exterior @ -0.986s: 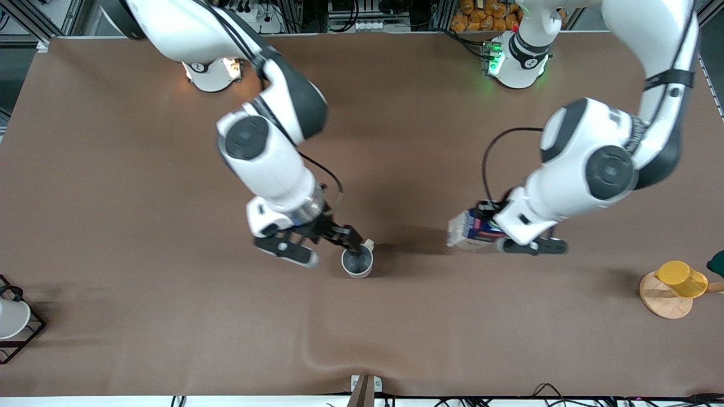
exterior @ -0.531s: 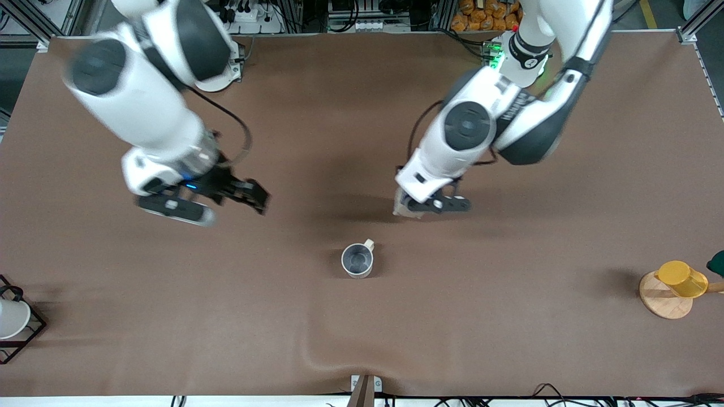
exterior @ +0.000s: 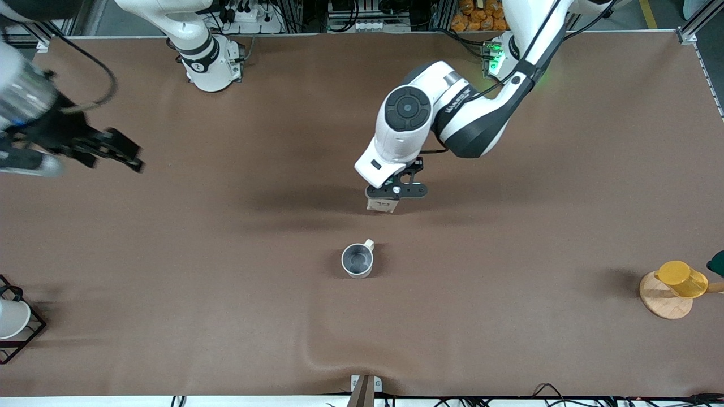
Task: Place milk next to cup
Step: 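Release the mug and withdraw the right gripper while the left gripper carries milk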
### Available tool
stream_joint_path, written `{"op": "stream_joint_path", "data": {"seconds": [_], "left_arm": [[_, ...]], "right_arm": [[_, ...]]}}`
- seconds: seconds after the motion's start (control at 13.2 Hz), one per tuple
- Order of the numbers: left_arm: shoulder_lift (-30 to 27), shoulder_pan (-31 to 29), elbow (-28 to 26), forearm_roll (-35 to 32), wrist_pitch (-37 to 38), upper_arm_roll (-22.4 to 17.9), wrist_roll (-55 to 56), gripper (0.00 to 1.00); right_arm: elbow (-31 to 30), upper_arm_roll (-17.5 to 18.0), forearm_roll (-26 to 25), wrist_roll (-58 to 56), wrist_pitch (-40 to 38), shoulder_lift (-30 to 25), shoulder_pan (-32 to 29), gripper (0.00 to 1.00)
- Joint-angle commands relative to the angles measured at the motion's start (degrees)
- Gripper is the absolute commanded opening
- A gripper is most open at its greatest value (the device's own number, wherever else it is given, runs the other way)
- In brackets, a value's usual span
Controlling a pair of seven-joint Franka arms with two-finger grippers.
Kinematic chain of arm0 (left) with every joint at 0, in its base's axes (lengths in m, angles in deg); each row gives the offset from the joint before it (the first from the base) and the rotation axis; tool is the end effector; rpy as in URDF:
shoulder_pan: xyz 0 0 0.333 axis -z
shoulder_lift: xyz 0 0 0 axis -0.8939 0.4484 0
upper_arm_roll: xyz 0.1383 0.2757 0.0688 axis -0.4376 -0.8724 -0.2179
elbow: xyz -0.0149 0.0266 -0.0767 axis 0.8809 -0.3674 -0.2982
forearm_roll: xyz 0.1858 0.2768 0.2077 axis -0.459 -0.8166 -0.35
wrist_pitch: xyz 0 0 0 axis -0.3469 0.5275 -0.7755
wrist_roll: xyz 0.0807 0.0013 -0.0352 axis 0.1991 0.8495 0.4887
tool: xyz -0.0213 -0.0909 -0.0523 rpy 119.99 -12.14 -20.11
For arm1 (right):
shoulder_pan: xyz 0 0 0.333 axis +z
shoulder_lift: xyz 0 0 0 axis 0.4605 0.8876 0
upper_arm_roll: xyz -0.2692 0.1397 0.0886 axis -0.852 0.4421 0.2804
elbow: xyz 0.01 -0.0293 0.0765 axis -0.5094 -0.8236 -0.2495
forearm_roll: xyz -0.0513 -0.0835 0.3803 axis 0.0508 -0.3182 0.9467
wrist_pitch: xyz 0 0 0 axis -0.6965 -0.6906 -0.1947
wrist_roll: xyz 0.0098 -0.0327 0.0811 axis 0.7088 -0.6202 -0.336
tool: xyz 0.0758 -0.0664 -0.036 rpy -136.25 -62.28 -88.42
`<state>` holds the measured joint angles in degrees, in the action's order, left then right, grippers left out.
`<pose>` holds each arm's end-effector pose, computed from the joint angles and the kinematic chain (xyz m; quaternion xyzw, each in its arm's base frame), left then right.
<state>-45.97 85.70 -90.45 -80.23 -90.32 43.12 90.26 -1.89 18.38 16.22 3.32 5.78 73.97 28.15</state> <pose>0.5118 -0.4697 0.3932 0.9972 0.0209 -0.0678 0.0225 0.5564 0.0442 0.6465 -0.9973 0.0634 -0.0267 0.0272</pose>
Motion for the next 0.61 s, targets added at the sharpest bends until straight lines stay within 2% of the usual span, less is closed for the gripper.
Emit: {"op": "stream_joint_path", "data": {"seconds": [0.0, 0.15, 0.3, 0.38, 0.53], "left_arm": [[3.4, 2.8, 5.0, -1.6, 0.4, -1.8, 2.5, 0.41], [4.1, 7.0, 6.0, -1.5, -0.2, -6.1, 3.0, 0.41], [5.3, 11.0, 8.1, -1.5, -0.5, -10.7, 2.8, 0.41], [5.6, 12.1, 8.9, -1.5, -0.5, -12.1, 2.7, 0.41], [6.5, 12.5, 9.9, -1.4, -1.3, -12.4, 2.7, 0.41]], "right_arm": [[2.3, -4.0, -0.4, -7.7, -4.8, -0.7, -0.4, 1.0], [5.3, -4.2, -3.0, -8.3, -8.6, 0.4, -0.7, 1.0], [5.6, -4.4, -4.7, -10.5, -9.6, 0.3, -1.3, 1.0], [5.7, -4.8, -4.2, -10.9, -10.5, 0.3, -2.1, 1.0], [5.7, -4.8, -3.7, -11.1, -11.3, 0.3, -3.4, 1.0]]}}
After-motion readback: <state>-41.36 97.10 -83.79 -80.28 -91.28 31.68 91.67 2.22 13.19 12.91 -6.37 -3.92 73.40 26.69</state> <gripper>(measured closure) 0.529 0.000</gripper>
